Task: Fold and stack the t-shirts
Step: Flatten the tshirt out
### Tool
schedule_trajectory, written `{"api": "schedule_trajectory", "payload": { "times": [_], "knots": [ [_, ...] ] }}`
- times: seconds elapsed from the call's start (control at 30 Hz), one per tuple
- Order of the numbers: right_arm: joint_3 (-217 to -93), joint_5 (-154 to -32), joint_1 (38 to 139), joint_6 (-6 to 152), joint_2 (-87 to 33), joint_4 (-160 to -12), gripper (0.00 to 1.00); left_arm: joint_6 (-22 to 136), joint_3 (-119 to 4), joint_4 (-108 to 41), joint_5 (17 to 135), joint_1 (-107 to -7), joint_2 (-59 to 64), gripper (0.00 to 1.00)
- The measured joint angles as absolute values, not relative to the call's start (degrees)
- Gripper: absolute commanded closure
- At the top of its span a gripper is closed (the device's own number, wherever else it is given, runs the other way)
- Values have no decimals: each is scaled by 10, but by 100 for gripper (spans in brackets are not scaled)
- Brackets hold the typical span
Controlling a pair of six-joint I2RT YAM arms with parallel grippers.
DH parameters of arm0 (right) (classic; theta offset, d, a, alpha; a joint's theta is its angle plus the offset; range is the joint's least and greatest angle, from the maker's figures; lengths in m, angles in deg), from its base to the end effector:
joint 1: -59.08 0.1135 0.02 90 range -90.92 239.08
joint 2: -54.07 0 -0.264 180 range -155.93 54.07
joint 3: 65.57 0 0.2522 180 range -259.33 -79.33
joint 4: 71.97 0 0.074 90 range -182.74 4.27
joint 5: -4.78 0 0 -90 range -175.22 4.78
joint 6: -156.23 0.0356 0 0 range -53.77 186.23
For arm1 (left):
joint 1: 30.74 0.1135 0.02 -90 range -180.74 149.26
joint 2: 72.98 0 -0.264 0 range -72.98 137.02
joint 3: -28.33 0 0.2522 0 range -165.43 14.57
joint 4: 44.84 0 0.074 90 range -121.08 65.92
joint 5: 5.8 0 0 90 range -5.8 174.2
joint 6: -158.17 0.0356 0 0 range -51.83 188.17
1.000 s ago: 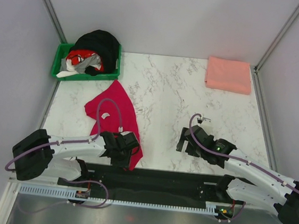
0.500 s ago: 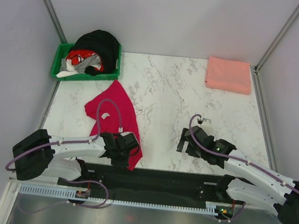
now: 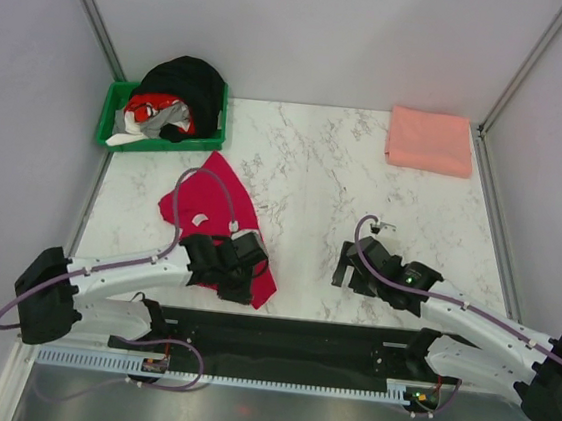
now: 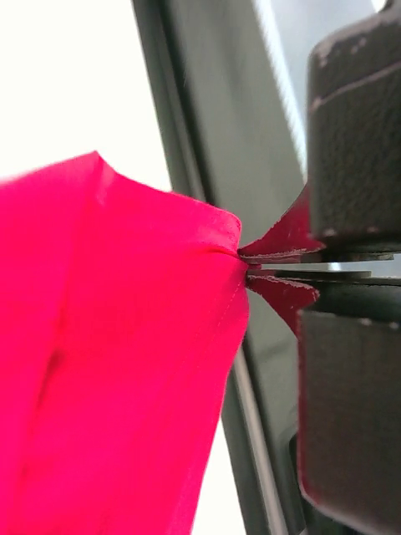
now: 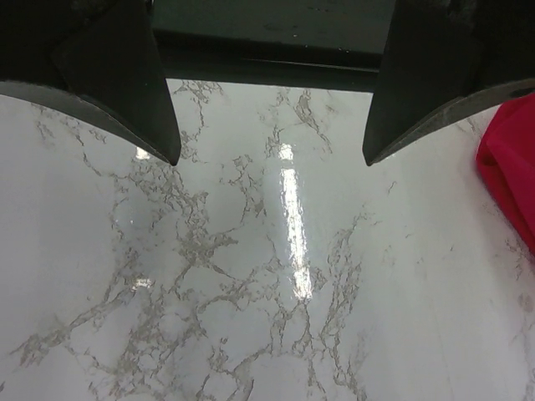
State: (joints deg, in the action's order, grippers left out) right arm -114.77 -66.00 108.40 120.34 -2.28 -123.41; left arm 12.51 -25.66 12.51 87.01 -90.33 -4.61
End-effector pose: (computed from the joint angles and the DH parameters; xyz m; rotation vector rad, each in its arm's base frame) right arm 0.1262 0.1289 0.2100 0.2261 2.5230 0.2930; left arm 0.1034 -0.1727 0.1922 0.0883 2.9072 -0.3568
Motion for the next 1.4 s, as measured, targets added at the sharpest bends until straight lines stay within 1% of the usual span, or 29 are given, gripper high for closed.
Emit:
{"api": "schedule_trajectory", "payload": {
  "times": [0.07,0.23,0.3,0.33,0.4,0.43,0.57,0.67,0.73,0.83,0.87,0.93,0.97,1.03,1.1,1.17,1.23,1.27,1.4],
  "knots": [
    [-1148,-667,1084,1201,-28,-1228,2,127,-325,165,877,-903,-53,98],
    [-1153,-693,1100,1190,-58,-1201,2,164,-553,241,909,-880,-55,98],
    [-1163,-700,1111,1187,-76,-1193,2,179,-596,244,909,-863,-57,98],
    [-1167,-703,1116,1185,-81,-1189,2,185,-598,242,906,-858,-59,98],
    [-1169,-704,1118,1185,-84,-1182,2,190,-566,233,888,-855,-63,98],
    [-1169,-704,1118,1185,-83,-1181,2,190,-529,212,867,-855,-67,97],
    [-1167,-706,1118,1186,-76,-1175,2,184,-359,123,786,-855,-60,91],
    [-1163,-712,1118,1186,-69,-1174,2,176,-288,77,742,-855,-41,87],
    [-1161,-713,1118,1186,-65,-1174,2,175,-280,53,726,-854,-18,87],
    [-1159,-713,1118,1186,-58,-1174,2,174,-280,8,714,-854,6,73],
    [-1159,-713,1118,1186,-57,-1174,2,175,-280,-3,710,-854,11,71],
    [-1156,-713,1118,1187,-55,-1174,2,174,-280,-23,702,-854,19,71],
    [-1155,-714,1118,1188,-55,-1174,2,174,-280,-30,699,-854,21,75],
    [-1153,-714,1118,1190,-56,-1175,2,174,-280,-41,695,-854,21,76],
    [-1151,-714,1118,1190,-56,-1174,2,174,-280,-49,690,-854,21,70],
    [-1149,-717,1118,1190,-56,-1173,2,174,-281,-54,686,-854,21,59],
    [-1145,-720,1118,1190,-56,-1168,2,173,-282,-57,685,-854,21,52],
    [-1142,-723,1118,1191,-56,-1164,2,172,-283,-59,684,-854,21,50],
    [-1126,-737,1118,1195,-56,-1146,2,172,-293,-58,681,-846,20,48]
  ]
}}
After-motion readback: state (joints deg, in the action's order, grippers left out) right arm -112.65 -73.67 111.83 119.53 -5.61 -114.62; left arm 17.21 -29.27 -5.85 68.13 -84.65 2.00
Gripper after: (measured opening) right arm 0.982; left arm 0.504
